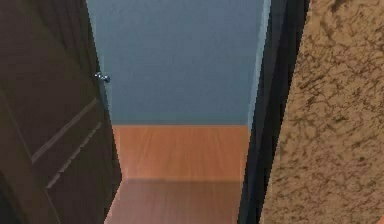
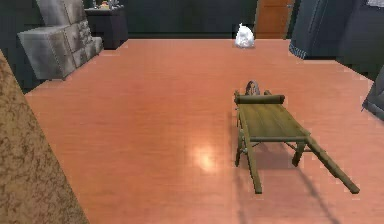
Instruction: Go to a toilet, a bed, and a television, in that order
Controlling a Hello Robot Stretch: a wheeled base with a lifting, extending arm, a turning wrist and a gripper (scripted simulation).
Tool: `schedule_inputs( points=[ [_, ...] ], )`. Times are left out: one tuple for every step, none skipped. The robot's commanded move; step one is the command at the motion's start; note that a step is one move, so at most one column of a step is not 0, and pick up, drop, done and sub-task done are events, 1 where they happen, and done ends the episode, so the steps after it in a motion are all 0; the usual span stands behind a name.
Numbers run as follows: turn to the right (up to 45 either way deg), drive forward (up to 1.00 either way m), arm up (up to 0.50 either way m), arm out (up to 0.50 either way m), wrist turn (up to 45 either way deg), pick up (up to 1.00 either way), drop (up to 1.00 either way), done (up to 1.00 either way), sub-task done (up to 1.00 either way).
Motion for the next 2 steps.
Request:
schedule_inputs(
  points=[
    [0.0, 0.35, 0.00, 0.00, 0.0, 0.00, 0.00, 0.00, 0.00],
    [-9.0, 0.00, 0.00, 0.00, 0.0, 0.00, 0.00, 0.00, 0.00]
  ],
)
